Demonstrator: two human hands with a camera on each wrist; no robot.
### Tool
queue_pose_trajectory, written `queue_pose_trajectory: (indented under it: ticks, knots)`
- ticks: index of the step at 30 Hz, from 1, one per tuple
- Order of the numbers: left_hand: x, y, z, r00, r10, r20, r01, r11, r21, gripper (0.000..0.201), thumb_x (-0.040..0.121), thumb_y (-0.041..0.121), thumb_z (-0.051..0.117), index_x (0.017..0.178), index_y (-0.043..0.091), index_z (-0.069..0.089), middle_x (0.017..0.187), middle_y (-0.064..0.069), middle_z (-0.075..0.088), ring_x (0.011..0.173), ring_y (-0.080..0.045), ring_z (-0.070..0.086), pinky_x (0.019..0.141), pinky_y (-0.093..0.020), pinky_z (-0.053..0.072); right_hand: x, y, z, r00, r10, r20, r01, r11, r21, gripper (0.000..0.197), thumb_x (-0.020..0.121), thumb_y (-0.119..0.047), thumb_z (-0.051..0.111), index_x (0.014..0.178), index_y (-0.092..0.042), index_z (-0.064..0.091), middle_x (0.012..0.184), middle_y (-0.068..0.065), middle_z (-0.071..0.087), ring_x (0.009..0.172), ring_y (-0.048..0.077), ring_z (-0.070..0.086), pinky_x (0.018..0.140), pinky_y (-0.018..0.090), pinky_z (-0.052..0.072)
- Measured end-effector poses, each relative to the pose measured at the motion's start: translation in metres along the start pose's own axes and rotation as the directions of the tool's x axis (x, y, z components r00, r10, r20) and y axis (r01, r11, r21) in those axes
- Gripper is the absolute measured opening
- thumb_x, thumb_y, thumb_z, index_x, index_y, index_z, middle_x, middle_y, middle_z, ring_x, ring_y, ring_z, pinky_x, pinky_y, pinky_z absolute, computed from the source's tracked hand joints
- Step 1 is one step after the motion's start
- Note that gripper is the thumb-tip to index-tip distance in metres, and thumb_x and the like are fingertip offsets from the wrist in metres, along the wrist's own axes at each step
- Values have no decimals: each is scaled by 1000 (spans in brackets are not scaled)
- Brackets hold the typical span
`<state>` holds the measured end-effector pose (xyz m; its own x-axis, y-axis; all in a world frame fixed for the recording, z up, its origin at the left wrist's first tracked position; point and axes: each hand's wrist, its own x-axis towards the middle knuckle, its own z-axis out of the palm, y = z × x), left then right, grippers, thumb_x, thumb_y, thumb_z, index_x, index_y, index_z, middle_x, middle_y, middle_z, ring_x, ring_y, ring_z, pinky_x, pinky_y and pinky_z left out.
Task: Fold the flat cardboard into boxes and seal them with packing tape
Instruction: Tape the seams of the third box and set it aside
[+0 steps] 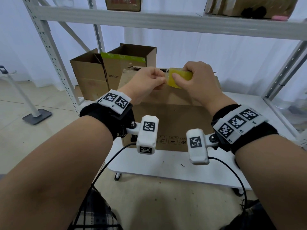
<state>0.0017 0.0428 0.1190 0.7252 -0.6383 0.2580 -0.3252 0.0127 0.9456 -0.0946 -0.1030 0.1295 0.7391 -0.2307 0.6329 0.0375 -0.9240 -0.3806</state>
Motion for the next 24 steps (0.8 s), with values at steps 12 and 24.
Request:
queue_pose_trajectory:
  ticks: [12, 24]
  knots:
    - [-1, 1, 7, 995, 46, -89, -49, 998, -34, 11, 96, 10, 56, 87, 6, 61, 73, -4, 60, 65, -9, 58, 65, -19, 50, 0, -7, -5, 999, 34, -35, -32, 997, 70, 33, 89, -39, 63, 74, -12, 53, 68, 2, 49, 68, 18, 43, 60, 27, 31]
    - [2, 14, -9, 996, 60, -72, -45, 980, 194, 16, 95, 11, 57, 79, 11, 60, 71, -3, 58, 64, -9, 56, 61, -17, 50, 7, -12, -9, 992, 103, 79, -78, 957, -281, 45, 94, -59, 46, 81, -16, 50, 70, 1, 49, 77, 25, 51, 57, 33, 28]
